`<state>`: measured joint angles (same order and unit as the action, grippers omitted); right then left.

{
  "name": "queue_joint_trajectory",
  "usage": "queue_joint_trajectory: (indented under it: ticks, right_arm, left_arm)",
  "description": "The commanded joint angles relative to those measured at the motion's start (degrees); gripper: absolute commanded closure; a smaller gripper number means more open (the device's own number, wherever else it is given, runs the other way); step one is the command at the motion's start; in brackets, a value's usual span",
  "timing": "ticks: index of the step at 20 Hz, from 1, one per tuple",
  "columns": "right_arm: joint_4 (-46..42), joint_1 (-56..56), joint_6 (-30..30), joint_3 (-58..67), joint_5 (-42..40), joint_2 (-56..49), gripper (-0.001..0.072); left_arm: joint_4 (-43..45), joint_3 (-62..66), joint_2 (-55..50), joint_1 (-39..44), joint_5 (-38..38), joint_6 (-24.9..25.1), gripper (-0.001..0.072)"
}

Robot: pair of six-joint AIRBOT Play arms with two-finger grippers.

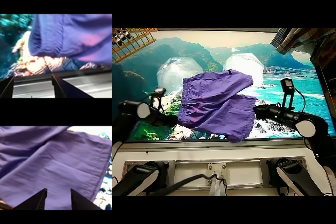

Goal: Fold the clothes and pants, and hang the long-sleeved shirts on hangers.

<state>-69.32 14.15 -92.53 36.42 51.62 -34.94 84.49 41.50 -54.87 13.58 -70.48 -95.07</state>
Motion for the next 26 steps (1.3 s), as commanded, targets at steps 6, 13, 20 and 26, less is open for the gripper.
queue_joint_trajectory:
  ticks: [6, 13, 20, 26]
  right_arm:
    - [8.04, 0.04, -3.04, -0.7, -0.02, 2.8, 0.0368]
    - [12.46, 0.04, -3.5, -0.7, -0.09, 2.8, 0.0368]
    - [11.72, 0.04, -5.64, -0.72, 5.01, 2.8, 0.0368]
    - [13.62, 0.07, -19.1, -10.67, 16.83, 10.49, 0.0303]
  left_arm:
    - [-2.49, -2.93, -9.27, 2.89, 11.26, 5.55, 0.0225]
    - [-2.05, -2.91, -15.08, 2.86, 26.6, 5.51, 0.0226]
    - [-2.25, -2.84, -14.84, 2.84, 28.87, 3.85, 0.0698]
    - [-2.34, -2.86, -4.17, 2.86, 28.89, 3.82, 0.07]
